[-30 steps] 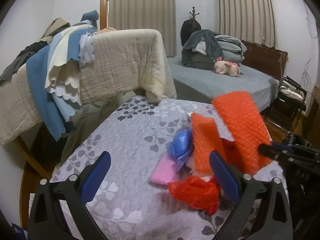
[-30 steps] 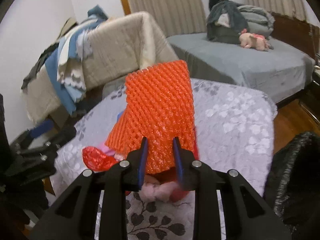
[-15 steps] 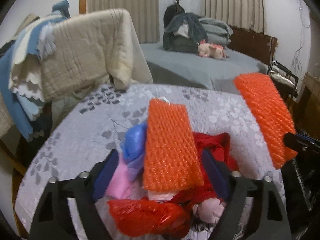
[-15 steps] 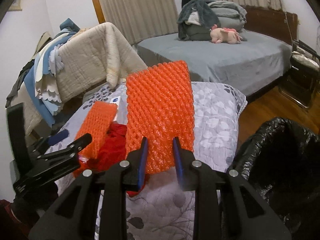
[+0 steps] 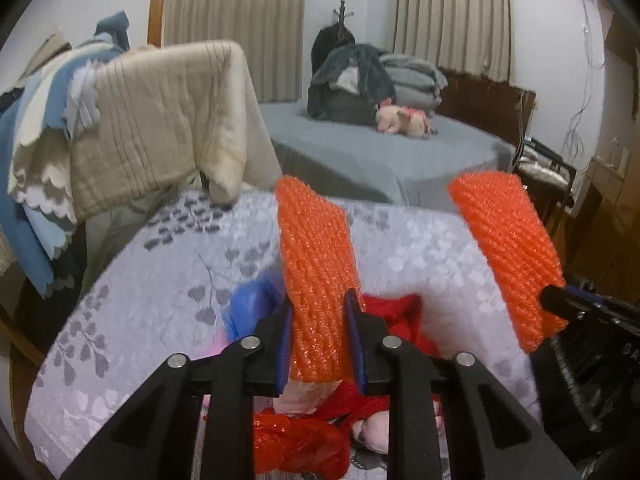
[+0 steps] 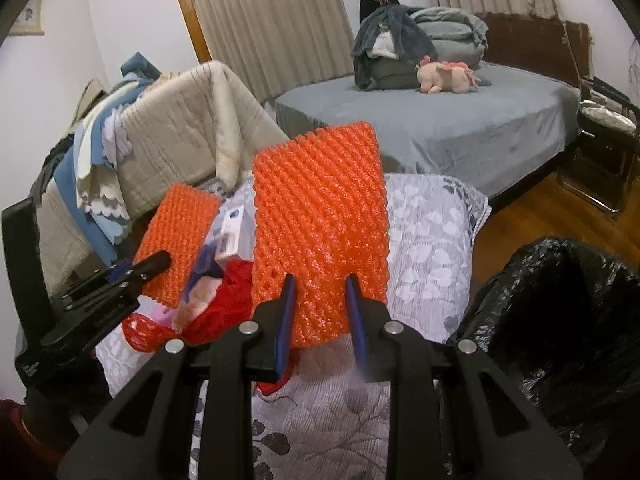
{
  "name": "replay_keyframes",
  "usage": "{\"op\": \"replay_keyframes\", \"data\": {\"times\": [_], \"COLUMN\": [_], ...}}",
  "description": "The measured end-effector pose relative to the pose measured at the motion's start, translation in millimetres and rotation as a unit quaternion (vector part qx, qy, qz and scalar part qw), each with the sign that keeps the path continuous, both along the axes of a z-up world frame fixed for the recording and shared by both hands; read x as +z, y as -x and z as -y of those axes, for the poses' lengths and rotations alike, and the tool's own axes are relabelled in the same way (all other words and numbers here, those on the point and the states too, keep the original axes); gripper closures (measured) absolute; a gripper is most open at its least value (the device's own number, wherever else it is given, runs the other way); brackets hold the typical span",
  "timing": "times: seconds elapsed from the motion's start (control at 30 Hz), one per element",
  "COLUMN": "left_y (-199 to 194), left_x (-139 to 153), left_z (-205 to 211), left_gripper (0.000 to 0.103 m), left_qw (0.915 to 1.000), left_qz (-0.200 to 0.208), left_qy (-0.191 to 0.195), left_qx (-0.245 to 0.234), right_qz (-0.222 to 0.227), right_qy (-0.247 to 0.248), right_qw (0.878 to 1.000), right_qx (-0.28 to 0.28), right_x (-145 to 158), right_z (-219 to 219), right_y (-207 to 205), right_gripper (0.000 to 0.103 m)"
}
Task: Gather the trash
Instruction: 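Grasp the second orange mesh sleeve with the left tool while the right tool lifts its sleeve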
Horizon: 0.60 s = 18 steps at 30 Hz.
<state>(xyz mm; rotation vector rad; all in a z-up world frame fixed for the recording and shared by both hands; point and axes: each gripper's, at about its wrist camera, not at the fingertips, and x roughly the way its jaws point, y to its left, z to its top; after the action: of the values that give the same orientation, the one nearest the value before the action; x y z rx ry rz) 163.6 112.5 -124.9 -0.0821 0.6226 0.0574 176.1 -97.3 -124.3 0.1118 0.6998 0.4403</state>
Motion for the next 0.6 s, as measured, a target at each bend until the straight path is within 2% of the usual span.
{"op": "replay_keyframes", "data": {"times": [0.27,0.6], "left_y": [10,9], "left_x": [33,32], "left_z": [38,131], "left_gripper": [0.079,0.079], "left_qw": [0.9983,0.988], "left_qz": [0.019,0.014], "left_qy": [0.006,0.018], "left_qx": [-0.055,-0.153], "right_qz": [0.025,0.012], "right_qy": [-0.002,0.023], "right_qw": [0.999,0.993], "right_qx": [-0.031,-0.117], "right_x": [28,25], "right_z": [39,125], "right_y": [23,51], "right_gripper": [0.079,0.079]}}
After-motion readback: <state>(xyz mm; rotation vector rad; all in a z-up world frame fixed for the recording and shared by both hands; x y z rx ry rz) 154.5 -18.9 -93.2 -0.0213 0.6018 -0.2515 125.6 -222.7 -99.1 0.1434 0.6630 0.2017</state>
